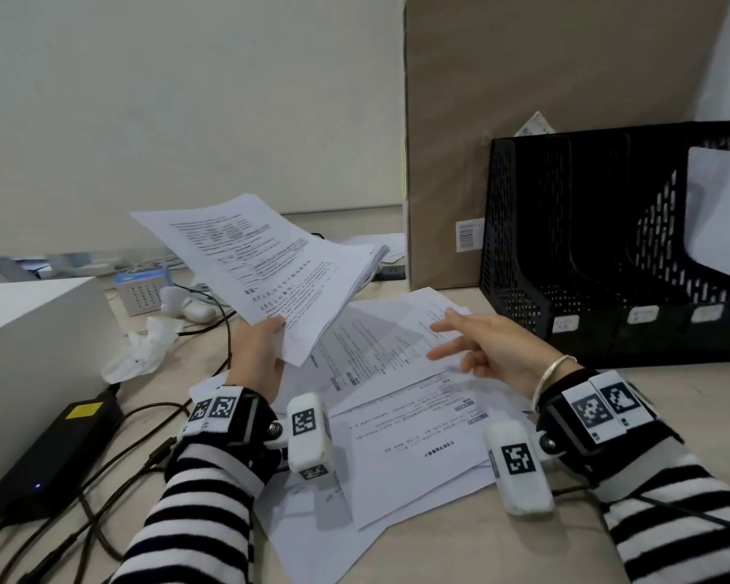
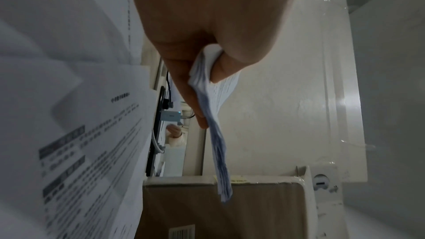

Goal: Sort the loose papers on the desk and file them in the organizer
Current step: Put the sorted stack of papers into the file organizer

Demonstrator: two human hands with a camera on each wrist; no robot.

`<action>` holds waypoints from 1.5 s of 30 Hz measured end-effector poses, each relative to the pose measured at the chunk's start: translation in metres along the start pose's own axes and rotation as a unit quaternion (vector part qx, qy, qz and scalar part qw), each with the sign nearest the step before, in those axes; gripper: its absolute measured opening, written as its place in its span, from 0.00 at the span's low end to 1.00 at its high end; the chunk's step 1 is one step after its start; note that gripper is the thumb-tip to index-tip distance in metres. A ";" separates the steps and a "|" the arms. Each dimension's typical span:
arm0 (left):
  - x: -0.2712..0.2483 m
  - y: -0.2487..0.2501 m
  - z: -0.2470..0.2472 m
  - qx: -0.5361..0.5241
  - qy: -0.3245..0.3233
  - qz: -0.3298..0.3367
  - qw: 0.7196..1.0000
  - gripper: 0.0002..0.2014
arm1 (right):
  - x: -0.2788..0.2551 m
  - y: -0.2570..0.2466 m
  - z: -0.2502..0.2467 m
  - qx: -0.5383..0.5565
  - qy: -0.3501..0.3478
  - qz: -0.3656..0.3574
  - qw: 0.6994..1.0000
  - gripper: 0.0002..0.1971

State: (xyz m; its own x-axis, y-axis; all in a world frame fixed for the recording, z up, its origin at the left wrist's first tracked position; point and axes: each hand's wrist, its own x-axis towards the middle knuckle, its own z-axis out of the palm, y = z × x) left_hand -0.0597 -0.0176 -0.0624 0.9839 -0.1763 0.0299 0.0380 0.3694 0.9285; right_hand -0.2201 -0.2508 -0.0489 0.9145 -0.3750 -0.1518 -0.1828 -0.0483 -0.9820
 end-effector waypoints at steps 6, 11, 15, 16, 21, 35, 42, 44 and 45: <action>-0.013 0.003 0.028 0.036 -0.090 -0.008 0.995 0.20 | -0.005 -0.011 0.003 0.068 0.004 -0.040 0.997 0.26; -0.032 0.007 0.082 0.080 -0.176 -0.003 0.981 0.19 | -0.002 -0.026 -0.005 0.187 0.027 -0.055 0.981 0.16; -0.044 0.018 0.123 0.099 -0.233 -0.010 0.967 0.20 | -0.006 -0.037 -0.039 0.217 0.096 -0.070 0.969 0.07; -0.047 0.022 0.132 0.096 -0.248 -0.008 0.964 0.20 | -0.009 -0.040 -0.051 0.210 0.108 -0.071 0.969 0.09; -0.061 0.048 0.188 0.077 -0.296 -0.021 0.952 0.07 | -0.034 -0.055 -0.124 0.195 0.110 -0.084 0.971 0.10; -0.105 0.085 0.335 0.220 -0.245 0.079 0.941 0.13 | -0.073 -0.071 -0.236 -0.228 0.298 -0.103 0.921 0.27; -0.111 0.081 0.393 0.325 -0.203 0.169 0.908 0.17 | -0.088 -0.074 -0.215 -0.374 0.220 -0.154 0.888 0.30; -0.107 0.075 0.405 0.325 -0.189 0.162 0.912 0.18 | -0.090 -0.072 -0.211 -0.422 0.229 -0.143 0.865 0.33; -0.108 0.075 0.410 0.320 -0.187 0.154 0.916 0.18 | -0.088 -0.071 -0.211 -0.456 0.247 -0.141 0.843 0.30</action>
State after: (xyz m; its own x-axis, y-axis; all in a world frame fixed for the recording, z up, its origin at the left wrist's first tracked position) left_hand -0.2352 -0.3447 0.1552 0.7976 -0.4980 0.3403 -0.4587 -0.1345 0.8784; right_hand -0.3638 -0.4093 0.0579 0.7471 -0.5586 0.3604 -0.3911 -0.8077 -0.4411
